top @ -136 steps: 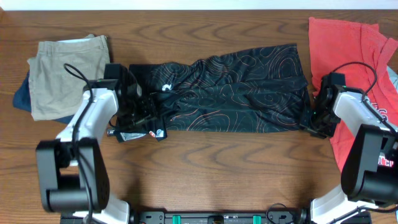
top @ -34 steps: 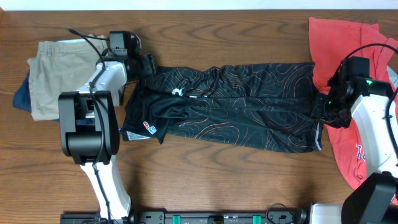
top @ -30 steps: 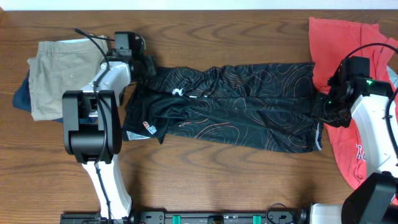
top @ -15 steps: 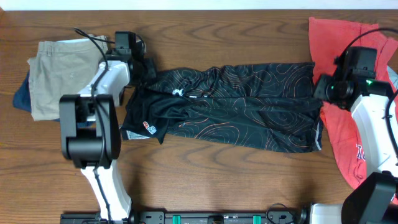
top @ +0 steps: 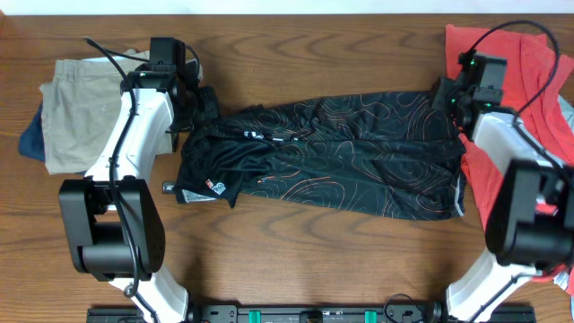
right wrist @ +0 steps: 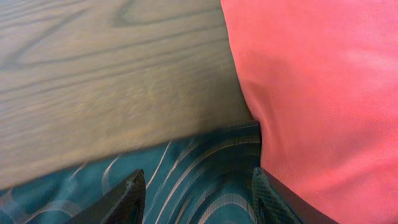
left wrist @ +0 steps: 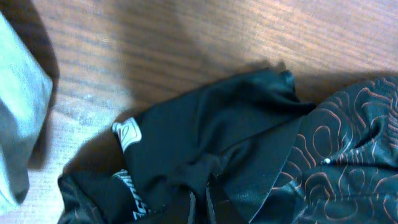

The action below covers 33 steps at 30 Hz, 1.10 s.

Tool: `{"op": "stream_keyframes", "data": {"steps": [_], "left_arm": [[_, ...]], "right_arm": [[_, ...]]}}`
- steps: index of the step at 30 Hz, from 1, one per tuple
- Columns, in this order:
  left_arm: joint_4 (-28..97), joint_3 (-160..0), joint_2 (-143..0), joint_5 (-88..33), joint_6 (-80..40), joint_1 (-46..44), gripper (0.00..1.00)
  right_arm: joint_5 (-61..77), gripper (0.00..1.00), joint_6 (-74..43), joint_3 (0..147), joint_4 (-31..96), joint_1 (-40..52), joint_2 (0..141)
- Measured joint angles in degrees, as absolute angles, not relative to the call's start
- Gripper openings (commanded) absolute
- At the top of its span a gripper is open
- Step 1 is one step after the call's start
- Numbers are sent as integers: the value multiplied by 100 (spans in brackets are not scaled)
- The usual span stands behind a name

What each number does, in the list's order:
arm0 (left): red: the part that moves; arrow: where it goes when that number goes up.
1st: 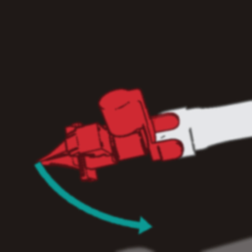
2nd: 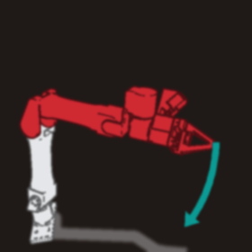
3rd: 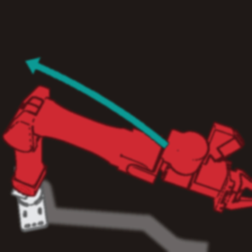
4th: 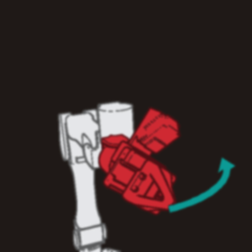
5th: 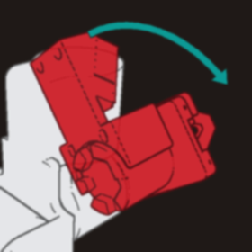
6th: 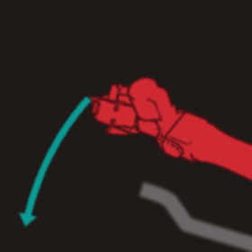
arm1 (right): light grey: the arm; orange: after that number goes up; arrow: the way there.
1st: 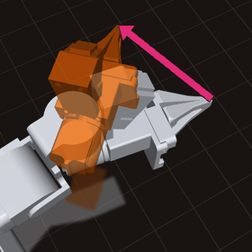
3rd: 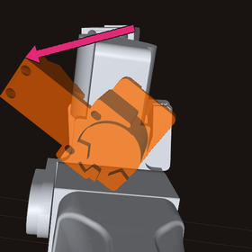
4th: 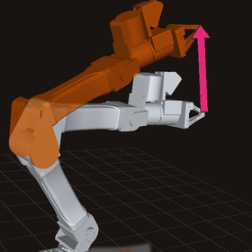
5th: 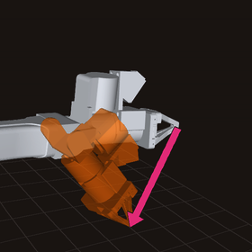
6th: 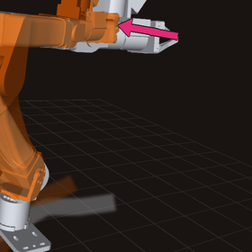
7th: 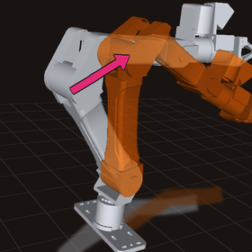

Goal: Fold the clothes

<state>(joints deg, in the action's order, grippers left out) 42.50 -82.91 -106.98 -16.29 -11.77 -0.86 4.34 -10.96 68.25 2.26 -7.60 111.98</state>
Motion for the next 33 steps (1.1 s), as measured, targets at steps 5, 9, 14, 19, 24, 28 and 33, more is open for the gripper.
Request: {"op": "stream_keyframes", "data": {"steps": [5,9,14,19,24,28,33], "left_arm": [[4316,-8283,-10698,-1629,-1177,-86,6],[4331,-8274,-10698,-1632,-1177,-86,6],[4335,-8274,-10698,-1629,-1177,-86,6],[4335,-8274,-10698,-1629,-1177,-86,6],[4335,-8274,-10698,-1629,-1177,-86,6],[4335,-8274,-10698,-1629,-1177,-86,6],[4355,-8274,-10698,-1629,-1177,-86,6]], "right_arm": [[429,56,-1100,6825,-458,-757,11883],[292,60,-1116,6858,-749,-757,12134],[3,64,-1146,6901,-808,-757,12199],[-139,65,-1149,6928,-799,-762,12221],[-202,15,-1135,6928,-792,-766,12223],[-207,1,-1184,6928,-716,-808,12230],[-130,1,-1197,7017,-447,-819,12230]]}}
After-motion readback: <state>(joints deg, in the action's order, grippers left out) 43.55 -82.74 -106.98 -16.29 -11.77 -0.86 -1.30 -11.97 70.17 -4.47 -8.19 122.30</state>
